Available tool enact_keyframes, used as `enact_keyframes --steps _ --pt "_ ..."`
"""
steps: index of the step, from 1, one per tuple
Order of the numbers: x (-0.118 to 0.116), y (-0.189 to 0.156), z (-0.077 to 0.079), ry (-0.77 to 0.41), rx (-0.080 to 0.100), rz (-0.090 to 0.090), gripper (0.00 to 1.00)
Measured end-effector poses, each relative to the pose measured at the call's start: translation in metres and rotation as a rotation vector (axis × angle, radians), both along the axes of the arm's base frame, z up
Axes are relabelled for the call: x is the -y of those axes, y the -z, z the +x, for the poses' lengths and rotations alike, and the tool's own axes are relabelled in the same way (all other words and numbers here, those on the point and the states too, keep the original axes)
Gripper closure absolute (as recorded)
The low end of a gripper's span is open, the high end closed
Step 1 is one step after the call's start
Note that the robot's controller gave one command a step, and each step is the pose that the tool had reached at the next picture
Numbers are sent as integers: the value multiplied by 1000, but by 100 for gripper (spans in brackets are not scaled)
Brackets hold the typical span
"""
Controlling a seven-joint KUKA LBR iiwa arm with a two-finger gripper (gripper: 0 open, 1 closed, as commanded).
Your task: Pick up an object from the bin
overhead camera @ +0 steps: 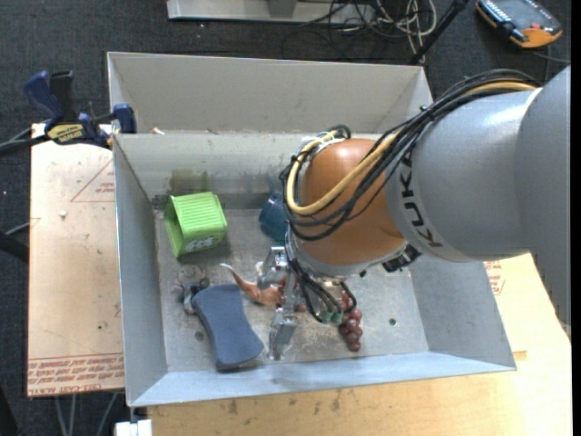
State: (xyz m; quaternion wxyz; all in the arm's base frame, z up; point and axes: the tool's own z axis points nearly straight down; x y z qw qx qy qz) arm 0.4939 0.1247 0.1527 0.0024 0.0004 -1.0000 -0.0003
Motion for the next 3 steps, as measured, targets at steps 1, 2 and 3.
enact_keyframes --steps 1,2,3 --pt "19 47 52 -67 17 3 0" --pt "9 71 108 -245 10 0 100" --pt "9 72 108 -245 10 0 100"
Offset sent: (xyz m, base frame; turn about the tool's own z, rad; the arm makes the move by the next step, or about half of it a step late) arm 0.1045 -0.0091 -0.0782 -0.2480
